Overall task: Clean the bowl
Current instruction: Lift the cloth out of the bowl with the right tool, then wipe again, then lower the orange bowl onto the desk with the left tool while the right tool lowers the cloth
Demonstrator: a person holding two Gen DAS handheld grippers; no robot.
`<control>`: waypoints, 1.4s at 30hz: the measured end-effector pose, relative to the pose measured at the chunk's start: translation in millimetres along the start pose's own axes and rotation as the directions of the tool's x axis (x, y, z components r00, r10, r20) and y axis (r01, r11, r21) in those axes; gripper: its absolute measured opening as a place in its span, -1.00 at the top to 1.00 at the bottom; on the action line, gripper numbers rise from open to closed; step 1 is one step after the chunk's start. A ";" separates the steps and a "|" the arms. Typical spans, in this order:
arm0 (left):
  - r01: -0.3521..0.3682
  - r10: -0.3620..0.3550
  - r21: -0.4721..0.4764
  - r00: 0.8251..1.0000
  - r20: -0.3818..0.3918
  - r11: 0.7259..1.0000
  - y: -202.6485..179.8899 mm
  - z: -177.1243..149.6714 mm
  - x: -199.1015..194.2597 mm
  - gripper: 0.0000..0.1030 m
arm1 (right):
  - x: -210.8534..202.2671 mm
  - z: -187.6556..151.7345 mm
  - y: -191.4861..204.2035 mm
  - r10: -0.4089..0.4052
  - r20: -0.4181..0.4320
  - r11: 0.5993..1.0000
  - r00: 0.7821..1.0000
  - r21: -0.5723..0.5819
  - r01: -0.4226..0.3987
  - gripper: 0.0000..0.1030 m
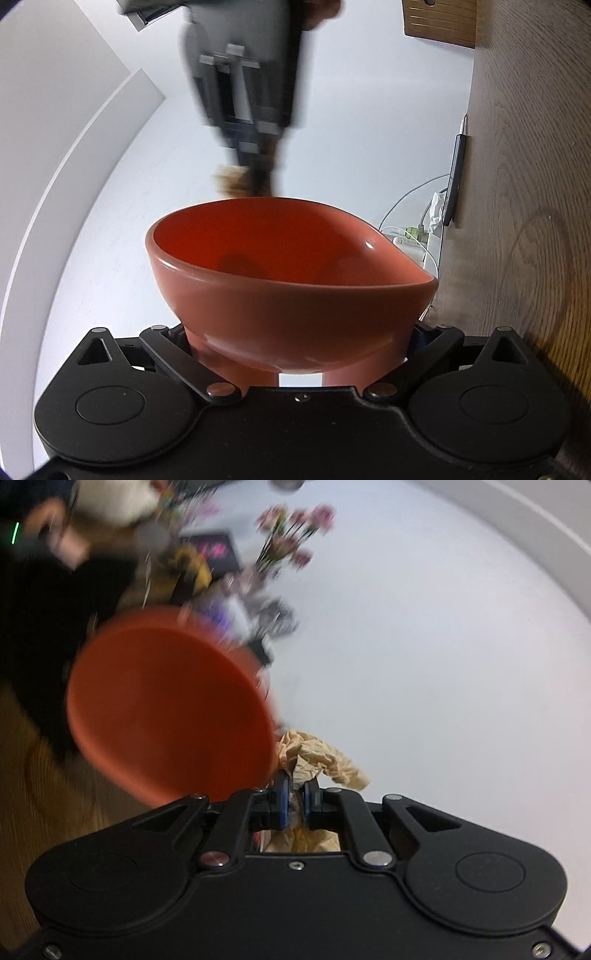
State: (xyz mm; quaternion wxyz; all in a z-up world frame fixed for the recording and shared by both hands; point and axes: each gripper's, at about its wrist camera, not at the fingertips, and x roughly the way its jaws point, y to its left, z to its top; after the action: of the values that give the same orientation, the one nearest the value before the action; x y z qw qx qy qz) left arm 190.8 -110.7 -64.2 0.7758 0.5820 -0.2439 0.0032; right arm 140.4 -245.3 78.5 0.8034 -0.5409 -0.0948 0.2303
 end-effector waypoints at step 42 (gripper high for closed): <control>0.047 -0.049 -0.049 0.998 -0.030 0.998 21.3 2.4 -6.9 -0.90 | -20.3 19.1 -14.7 -0.038 0.076 0.944 0.996 0.330 0.011 0.84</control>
State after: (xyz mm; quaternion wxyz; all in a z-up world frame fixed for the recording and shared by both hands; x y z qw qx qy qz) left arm 177.7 -104.1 -47.1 0.7932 0.5686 -0.2176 -0.0122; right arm 118.9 -243.7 101.4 0.8806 -0.3883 -0.0943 0.2546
